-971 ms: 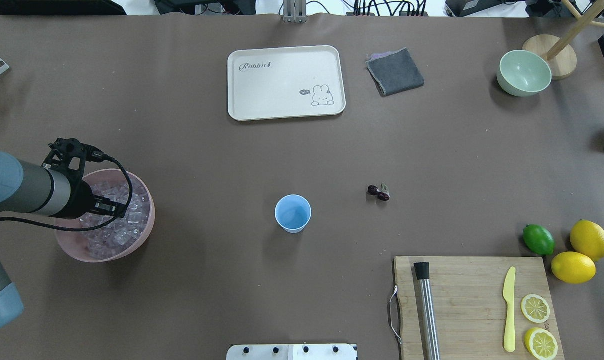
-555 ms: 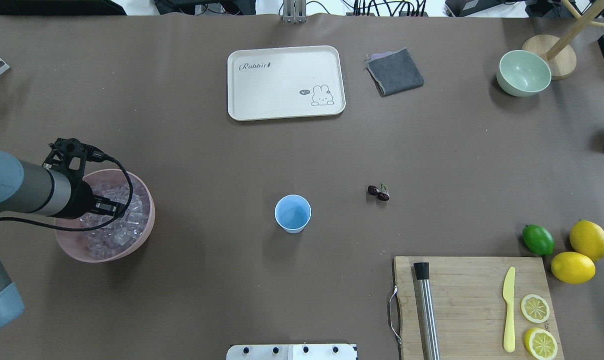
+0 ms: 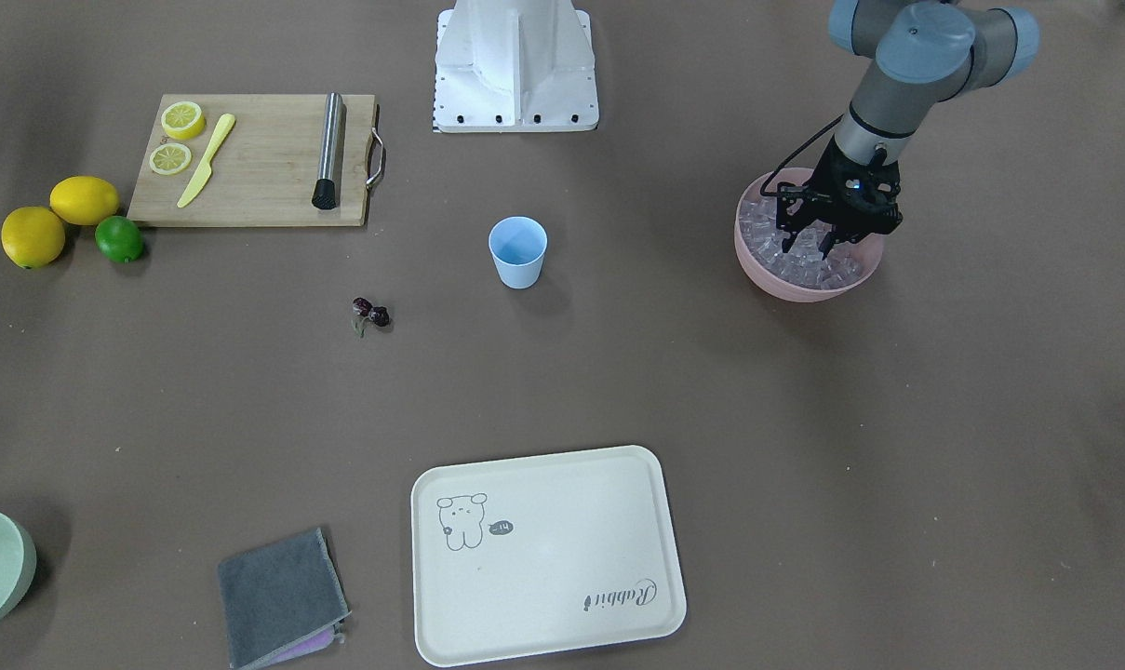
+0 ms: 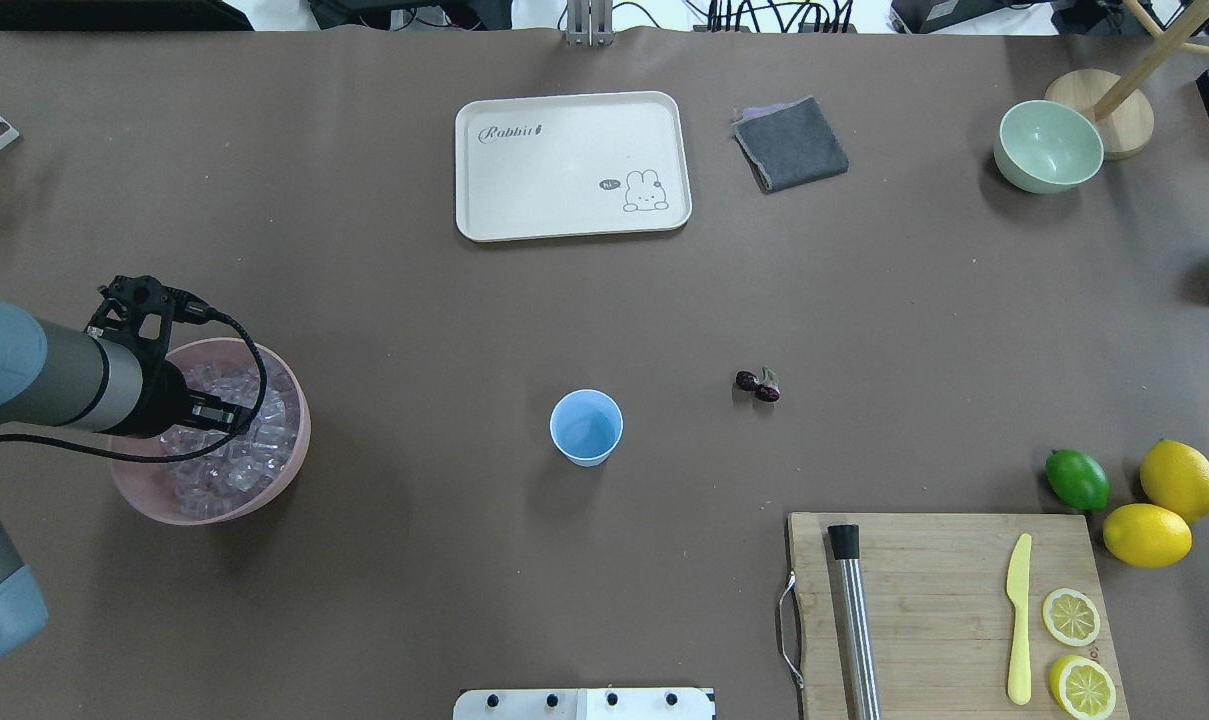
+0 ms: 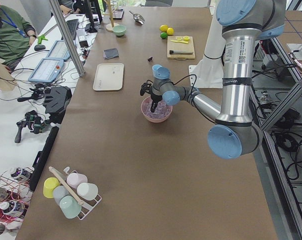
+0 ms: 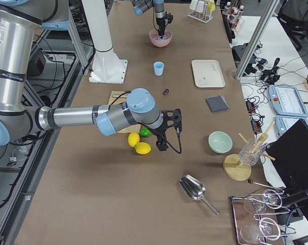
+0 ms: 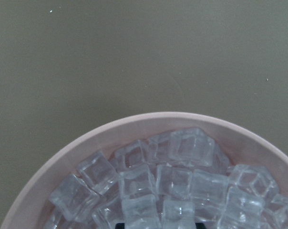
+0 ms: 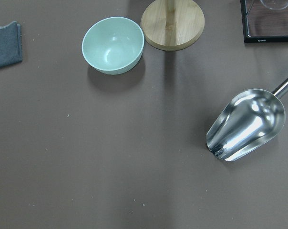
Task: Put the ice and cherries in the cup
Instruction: 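Lower the left gripper into the bowl and grasp ice cubes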
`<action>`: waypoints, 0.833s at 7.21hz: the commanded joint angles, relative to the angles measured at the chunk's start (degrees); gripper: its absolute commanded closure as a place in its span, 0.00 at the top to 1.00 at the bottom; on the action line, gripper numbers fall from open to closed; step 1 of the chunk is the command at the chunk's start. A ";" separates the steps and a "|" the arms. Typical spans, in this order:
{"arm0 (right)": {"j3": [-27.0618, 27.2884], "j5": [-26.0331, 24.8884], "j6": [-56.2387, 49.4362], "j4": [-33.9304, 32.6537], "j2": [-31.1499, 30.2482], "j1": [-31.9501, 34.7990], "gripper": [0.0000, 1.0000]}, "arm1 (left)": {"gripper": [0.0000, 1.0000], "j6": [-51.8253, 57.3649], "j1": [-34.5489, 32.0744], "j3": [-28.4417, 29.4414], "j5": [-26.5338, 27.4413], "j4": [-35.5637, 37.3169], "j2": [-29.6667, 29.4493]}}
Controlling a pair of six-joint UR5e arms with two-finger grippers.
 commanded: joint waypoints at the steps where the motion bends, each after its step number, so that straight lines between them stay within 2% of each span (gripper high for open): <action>1: 0.00 0.00 0.09 0.00 0.00 0.00 1.00 | 0.29 0.00 -0.43 -0.83 -0.35 -0.01 0.04; 3: 0.00 0.00 0.00 0.00 0.00 0.00 1.00 | 0.27 0.00 -1.40 -4.51 -1.92 0.17 1.17; 5: 0.00 0.00 0.09 0.00 0.00 0.00 1.00 | 0.27 -0.35 -6.48 -7.86 -6.93 0.17 0.74; 6: 0.00 0.00 0.00 0.00 0.00 0.00 1.00 | 0.27 -0.96 -6.41 -8.65 -7.03 0.17 -0.13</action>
